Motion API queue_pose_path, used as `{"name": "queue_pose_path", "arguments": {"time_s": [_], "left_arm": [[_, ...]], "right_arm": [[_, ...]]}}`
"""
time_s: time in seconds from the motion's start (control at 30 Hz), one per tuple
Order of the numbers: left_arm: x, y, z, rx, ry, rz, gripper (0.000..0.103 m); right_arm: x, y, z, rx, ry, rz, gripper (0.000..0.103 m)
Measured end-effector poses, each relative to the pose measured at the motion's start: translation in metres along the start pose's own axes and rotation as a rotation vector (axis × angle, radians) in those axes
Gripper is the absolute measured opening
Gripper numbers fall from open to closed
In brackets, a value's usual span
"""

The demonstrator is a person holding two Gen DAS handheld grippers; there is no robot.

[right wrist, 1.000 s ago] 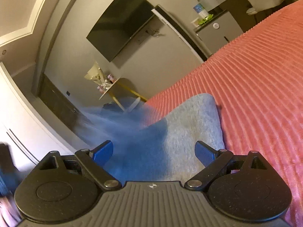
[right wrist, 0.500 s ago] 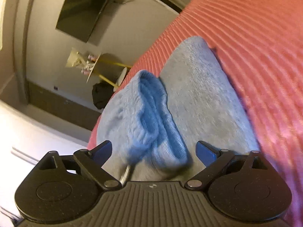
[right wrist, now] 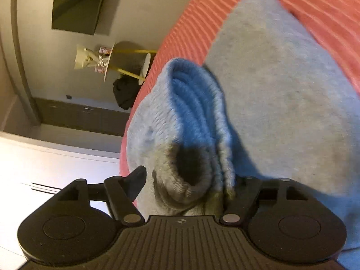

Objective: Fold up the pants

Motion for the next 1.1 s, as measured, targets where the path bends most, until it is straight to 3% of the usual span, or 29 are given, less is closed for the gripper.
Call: {"name": "queue_pose_path", "arguments": {"time_s": [0.07, 0.17, 0.3, 0.37, 0.4, 0.43, 0.5, 0.63, 0.97, 1.1], "left_arm": [[0.0, -0.001, 0.001, 0.006, -0.012, 0.009, 0.078], [0.002, -0.003, 0.002, 0.003, -0.021, 0.016, 0.074], [0.002, -0.005, 0.002, 0.005, -0.031, 0.021, 0.07], [0.002, -0.003, 0.002, -0.021, -0.028, 0.018, 0.06], [0.003, -0.002, 0.002, -0.029, -0.021, 0.015, 0.051], [0.003, 0.0, 0.003, -0.039, -0.012, 0.008, 0.043], [0.004, 0.001, 0.006, -0.044, 0.006, 0.008, 0.038], [0.006, 0.002, 0.009, -0.076, 0.041, 0.018, 0.037], [0.007, 0.005, 0.01, -0.104, 0.054, 0.001, 0.04], [0.007, 0.007, 0.009, -0.101, 0.053, -0.009, 0.042]], "right_arm": [[-0.001, -0.002, -0.012, 0.09, -0.041, 0.037, 0.051], [0.006, -0.016, -0.041, 0.085, -0.087, 0.102, 0.047], [0.022, -0.049, -0.084, -0.008, -0.165, 0.175, 0.045], [0.027, -0.065, -0.094, -0.031, -0.193, 0.206, 0.045], [0.03, -0.072, -0.095, -0.03, -0.206, 0.221, 0.045], [0.035, -0.086, -0.086, -0.029, -0.208, 0.233, 0.045], [0.038, -0.095, -0.072, 0.003, -0.194, 0.249, 0.045], [0.039, -0.103, -0.047, 0.09, -0.172, 0.26, 0.045], [0.041, -0.101, -0.018, 0.163, -0.169, 0.255, 0.046], [0.047, -0.1, 0.012, 0.22, -0.14, 0.24, 0.049]]}}
Point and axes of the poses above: each gripper's, at about its wrist camera, not at the fingertips, and y roughly the way its jaws point, z to its right, x to its underside, the point moved 9 cm from there along y, roughly the way its jaws point, and after that the axes turned 14 degrees about -z, right-handed, at the moved point
